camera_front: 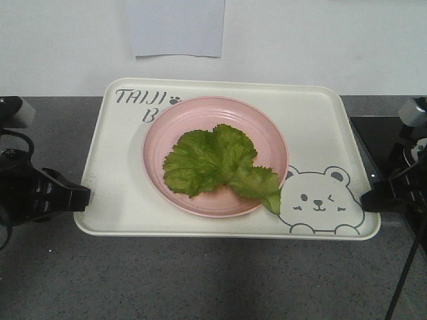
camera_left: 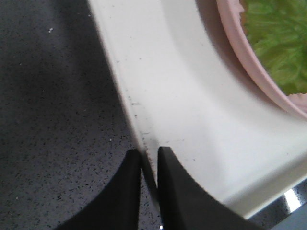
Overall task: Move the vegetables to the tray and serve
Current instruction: 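Drive up to the counter beside the stove holding the tray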
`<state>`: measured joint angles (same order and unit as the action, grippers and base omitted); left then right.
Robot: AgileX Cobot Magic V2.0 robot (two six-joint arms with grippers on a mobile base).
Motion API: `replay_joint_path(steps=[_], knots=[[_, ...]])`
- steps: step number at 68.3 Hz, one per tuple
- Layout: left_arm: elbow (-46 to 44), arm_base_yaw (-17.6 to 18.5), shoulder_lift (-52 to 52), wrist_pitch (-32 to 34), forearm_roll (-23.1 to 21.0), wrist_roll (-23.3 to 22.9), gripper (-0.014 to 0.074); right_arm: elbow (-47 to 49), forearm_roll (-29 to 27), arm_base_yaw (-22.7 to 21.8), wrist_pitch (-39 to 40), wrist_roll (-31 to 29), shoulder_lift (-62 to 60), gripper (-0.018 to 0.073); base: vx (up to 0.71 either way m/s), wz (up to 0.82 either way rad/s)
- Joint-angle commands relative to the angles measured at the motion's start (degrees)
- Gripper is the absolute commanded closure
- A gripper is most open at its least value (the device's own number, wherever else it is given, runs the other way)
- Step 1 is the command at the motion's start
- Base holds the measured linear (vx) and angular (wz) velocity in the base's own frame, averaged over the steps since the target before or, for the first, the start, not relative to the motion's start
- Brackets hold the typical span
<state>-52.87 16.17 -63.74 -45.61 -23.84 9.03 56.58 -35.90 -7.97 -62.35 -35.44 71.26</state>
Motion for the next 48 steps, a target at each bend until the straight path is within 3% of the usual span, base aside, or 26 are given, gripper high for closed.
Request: replay_joint_path(steps=[1,48], knots=[[-1.8,0.8,1.3,2.1,-5.7,1.8,0.0603,1.5,-8.4,0.6,-1.9,-2.3,-1.6,0.0562,0.06,0.1],[-1.8,0.8,1.3,2.1,-5.7,1.8,0.0603,1.5,-8.4,0.6,-1.9,-2.3,-1.6,0.0562,0.02,0.04]])
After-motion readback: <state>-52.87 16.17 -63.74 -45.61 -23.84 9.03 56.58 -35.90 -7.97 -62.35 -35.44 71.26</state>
